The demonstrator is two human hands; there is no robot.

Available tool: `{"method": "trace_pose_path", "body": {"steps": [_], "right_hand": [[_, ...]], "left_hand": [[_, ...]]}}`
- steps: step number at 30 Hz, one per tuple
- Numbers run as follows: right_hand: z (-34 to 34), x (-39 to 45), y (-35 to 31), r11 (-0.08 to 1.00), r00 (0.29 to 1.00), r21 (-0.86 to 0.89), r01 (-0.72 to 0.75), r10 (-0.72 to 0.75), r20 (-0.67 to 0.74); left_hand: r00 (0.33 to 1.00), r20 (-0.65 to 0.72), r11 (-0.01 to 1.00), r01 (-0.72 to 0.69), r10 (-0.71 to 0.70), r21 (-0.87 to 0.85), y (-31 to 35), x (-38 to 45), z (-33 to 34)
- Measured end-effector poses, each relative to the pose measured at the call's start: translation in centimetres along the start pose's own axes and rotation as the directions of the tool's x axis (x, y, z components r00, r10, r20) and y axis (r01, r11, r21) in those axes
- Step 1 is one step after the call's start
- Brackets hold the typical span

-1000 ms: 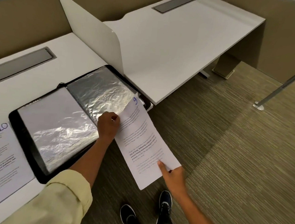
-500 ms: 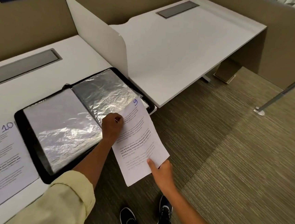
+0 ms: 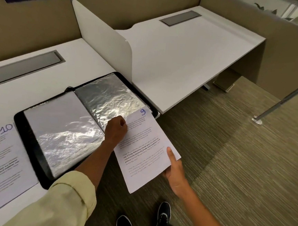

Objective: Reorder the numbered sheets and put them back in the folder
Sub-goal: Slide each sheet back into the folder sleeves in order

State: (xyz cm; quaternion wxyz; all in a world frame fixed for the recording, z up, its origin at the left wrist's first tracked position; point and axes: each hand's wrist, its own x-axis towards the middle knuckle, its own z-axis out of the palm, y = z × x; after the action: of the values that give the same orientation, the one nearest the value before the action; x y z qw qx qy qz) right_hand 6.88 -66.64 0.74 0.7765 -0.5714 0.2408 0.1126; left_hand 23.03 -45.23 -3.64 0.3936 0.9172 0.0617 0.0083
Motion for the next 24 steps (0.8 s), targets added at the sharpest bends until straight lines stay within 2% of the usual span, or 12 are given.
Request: {"method": "trace_pose_path", "body": {"steps": [5, 9, 17, 19, 21, 24], "right_hand": [[-1.9, 1.3, -1.5, 0.992, 0.988, 0.053, -0.112, 0.106, 0.112], [-3.3, 2.8, -2.5, 0.981, 0.96, 0.015, -0.194, 0.187, 0.21], [-5.9, 7.9, -4.7, 0.893, 0.812, -0.102, -0.438, 0.442, 0.382], [-5.9, 9.3, -5.4, 0.885, 0.785, -0.138, -0.445, 0.46, 0.414], [-5.4, 10.6, -6.1, 0.898, 0.775, -0.197, -0.393, 0.439, 0.455], [-4.5, 12.5, -6.6, 0.893, 0.806, -0.332, -0.304, 0.427, 0.411]], "left_hand": [[0.999, 0.043, 0.994, -0.036, 0.032, 0.104, 0.2, 0.4, 0.4], [0.994, 0.052, 0.971, -0.104, 0.095, 0.217, 0.4, 0.8, 1.2], [0.988, 0.016, 0.921, -0.149, 0.153, 0.359, 2.4, 1.5, 2.5], [0.989, 0.006, 0.928, -0.139, 0.146, 0.345, 2.7, 1.7, 2.6], [0.99, -0.02, 0.944, -0.124, 0.136, 0.306, 2.4, 1.9, 2.6], [0.989, -0.04, 0.958, -0.129, 0.144, 0.256, 1.8, 1.8, 2.5]]}}
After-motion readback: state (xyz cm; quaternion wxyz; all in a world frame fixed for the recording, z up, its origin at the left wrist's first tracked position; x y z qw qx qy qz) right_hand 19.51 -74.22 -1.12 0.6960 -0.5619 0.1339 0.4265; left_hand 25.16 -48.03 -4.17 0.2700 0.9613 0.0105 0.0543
